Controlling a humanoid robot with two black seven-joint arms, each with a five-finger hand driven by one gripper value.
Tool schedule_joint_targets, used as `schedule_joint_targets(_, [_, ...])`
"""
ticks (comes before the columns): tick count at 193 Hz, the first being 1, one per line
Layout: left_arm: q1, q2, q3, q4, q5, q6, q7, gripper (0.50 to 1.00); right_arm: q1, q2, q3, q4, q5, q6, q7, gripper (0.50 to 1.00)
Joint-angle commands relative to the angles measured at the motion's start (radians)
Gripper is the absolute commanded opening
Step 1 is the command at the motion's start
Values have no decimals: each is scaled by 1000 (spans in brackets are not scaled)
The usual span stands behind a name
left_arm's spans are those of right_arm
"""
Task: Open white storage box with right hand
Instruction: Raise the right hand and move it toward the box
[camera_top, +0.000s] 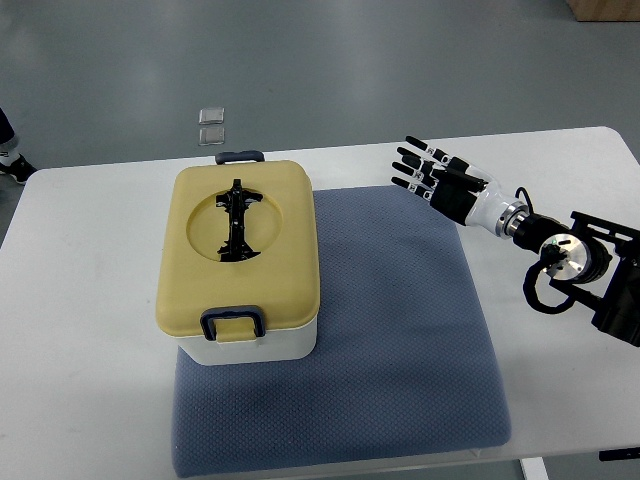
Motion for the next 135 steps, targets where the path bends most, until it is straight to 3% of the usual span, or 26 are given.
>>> schedule_joint_targets(1, [0, 0, -2, 0, 0, 4, 0, 1000, 0, 0, 1, 0, 0, 0, 2, 934])
schedule_joint_targets(135, [-5, 0, 0, -2, 0, 3, -3, 1000, 37, -29, -3, 0, -1, 0, -1, 934])
